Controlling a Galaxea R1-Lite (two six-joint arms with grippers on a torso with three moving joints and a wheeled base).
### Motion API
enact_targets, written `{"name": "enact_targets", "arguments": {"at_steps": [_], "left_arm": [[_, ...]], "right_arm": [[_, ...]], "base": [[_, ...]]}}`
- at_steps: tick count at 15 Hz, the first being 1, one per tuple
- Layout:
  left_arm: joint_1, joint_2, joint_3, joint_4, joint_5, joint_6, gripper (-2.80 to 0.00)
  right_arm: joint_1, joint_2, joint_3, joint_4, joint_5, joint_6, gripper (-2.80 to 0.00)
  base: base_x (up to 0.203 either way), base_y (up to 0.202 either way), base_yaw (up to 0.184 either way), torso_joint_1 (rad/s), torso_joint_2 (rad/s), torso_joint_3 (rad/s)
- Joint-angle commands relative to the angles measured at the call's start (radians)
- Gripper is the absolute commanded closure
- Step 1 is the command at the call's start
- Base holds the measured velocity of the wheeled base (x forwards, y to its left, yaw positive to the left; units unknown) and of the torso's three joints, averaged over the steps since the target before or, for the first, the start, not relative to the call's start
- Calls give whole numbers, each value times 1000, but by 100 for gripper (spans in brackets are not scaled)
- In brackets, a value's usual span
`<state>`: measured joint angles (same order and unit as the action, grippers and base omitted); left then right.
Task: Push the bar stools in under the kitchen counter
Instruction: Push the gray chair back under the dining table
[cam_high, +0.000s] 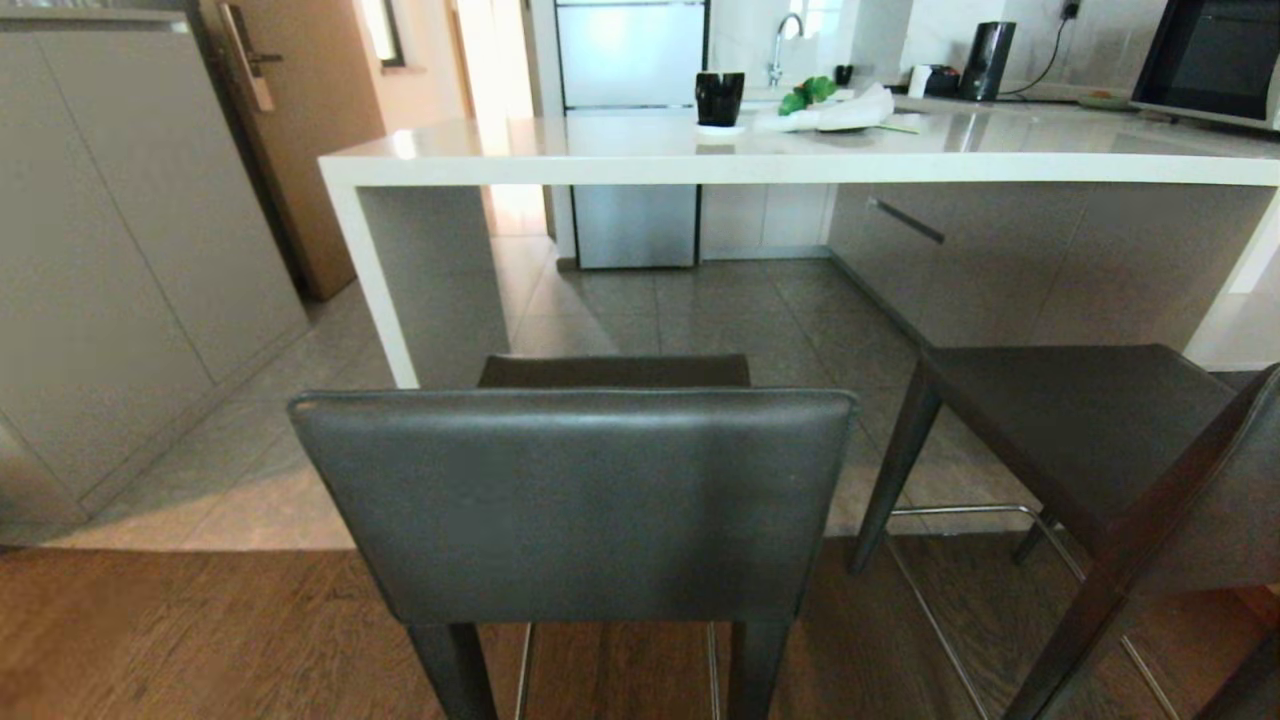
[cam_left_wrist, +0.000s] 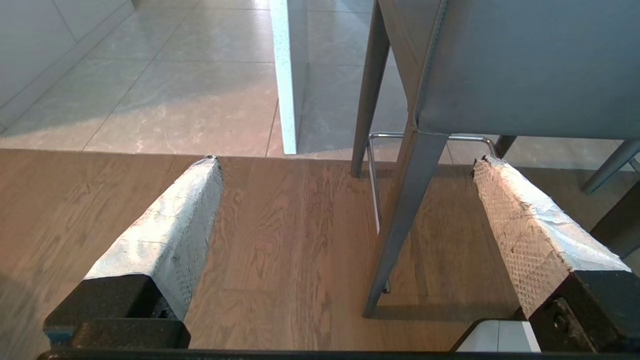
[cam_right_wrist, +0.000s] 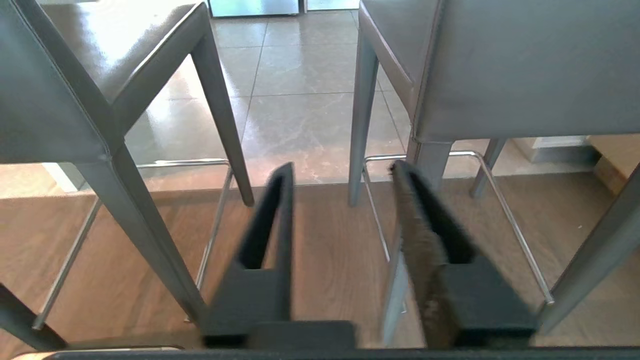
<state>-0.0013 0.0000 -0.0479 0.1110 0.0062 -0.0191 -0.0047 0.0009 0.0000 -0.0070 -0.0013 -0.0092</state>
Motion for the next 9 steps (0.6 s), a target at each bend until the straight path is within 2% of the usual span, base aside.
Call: {"name": "enact_targets", "arguments": {"at_steps": [1, 9], "left_arm": [[0, 2, 0, 1, 0, -4, 0], [0, 2, 0, -1, 3, -13, 0]], "right_arm": [[0, 1, 0, -1, 0, 0, 0], [0, 1, 0, -1, 0, 5, 0]], "base": [[0, 0, 0, 0, 0, 0], [0, 0, 0, 0, 0, 0]]}}
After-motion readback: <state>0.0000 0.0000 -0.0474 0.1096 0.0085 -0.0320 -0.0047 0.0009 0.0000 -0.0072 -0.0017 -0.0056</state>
